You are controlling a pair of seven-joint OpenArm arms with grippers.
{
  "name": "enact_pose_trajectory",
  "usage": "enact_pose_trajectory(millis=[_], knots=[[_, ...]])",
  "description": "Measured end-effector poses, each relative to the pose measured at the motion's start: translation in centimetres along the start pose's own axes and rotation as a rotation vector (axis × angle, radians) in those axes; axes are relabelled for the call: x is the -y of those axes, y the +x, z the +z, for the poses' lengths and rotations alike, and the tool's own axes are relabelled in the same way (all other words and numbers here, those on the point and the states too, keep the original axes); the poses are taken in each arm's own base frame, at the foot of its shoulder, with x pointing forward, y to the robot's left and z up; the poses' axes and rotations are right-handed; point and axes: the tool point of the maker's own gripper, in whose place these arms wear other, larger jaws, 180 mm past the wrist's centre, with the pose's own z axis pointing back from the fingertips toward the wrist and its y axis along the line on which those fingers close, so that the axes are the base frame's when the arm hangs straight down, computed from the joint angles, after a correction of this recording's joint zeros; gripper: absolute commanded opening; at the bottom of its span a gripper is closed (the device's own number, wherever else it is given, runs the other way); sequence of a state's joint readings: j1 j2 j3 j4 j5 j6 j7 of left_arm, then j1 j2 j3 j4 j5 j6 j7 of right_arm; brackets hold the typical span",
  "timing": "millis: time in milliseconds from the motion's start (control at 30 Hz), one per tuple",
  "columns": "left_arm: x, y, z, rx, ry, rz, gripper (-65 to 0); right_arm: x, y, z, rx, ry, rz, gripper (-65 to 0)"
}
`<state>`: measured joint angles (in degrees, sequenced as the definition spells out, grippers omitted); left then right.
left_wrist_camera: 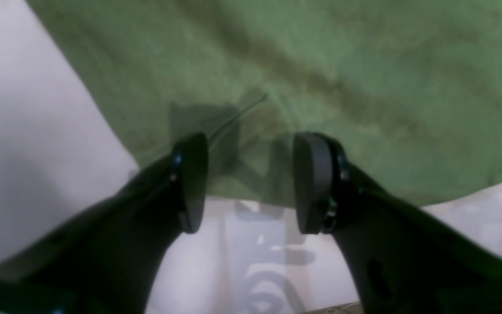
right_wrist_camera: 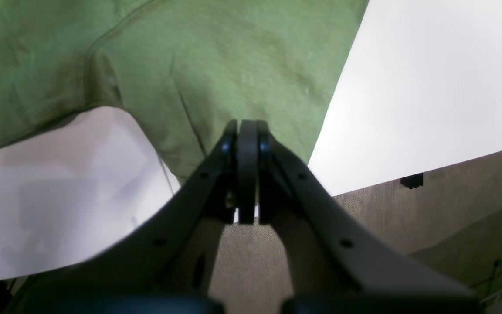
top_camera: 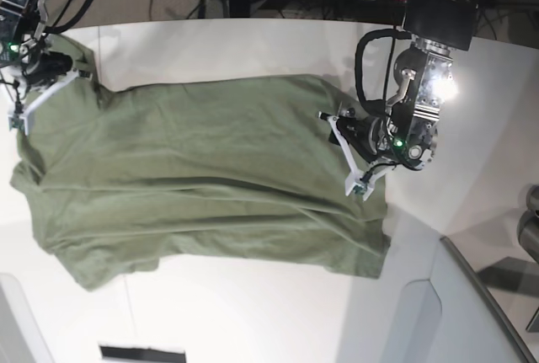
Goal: Layout the t-shirt on the table in an organized manner, then fold the t-shirt properly
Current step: 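Grasp the shirt shoulder edges with both grippers and hold them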
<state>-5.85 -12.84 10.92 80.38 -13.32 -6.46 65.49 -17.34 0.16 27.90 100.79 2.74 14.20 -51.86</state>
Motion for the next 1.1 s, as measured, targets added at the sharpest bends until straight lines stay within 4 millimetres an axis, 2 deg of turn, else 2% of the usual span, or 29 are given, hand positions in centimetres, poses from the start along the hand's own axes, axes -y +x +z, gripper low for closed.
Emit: enact_pose_trajectory(millis=[100, 367, 400, 433, 500, 533, 767, 900, 1033, 1100], knots=[[0.1, -0.8, -0.7, -0.031, -0.007, 0.012, -34.7, 0.0, 0.0, 0.0, 0.0, 0.0, 0.0, -65.0], [0.4, -0.4, -2.2, 0.012, -0.022, 0.039, -36.2, 0.0, 0.0, 0.0, -0.001, -0.001, 0.0, -65.0], [0.4, -0.1, -2.3, 0.024, -0.022, 0.041, -39.3, 0.0, 0.0, 0.0, 0.0, 0.0, 0.0, -65.0], [0.6, 0.0, -2.3, 0.033, -0.024, 0.044, -45.1, 0.0, 0.0, 0.0, 0.0, 0.0, 0.0, -65.0], [0.6, 0.1, -2.3, 0.038, -0.027, 0.044, -60.6, 0.0, 0.0, 0.0, 0.0, 0.0, 0.0, -65.0], [0.8, 0.1, -2.3, 0.04, -0.032, 0.046, -65.0, 0.0, 0.0, 0.0, 0.0, 0.0, 0.0, -65.0], [0.9, 0.4, -1.9, 0.048, -0.031, 0.042, -65.0, -0.1, 0.0, 0.0, 0.0, 0.002, 0.002, -65.0], [1.3, 0.8, -0.4, 0.051, -0.026, 0.014, -65.0, -0.1, 0.0, 0.0, -0.001, 0.001, 0.002, -65.0], [1.4, 2.3, 1.1, 0.095, -0.02, -0.005, -65.0, -0.1, 0.0, 0.0, 0.002, 0.002, 0.002, -65.0], [1.4, 2.3, 1.7, 0.112, -0.016, -0.013, -65.0, -0.1, 0.0, 0.0, 0.002, 0.002, 0.002, -65.0]])
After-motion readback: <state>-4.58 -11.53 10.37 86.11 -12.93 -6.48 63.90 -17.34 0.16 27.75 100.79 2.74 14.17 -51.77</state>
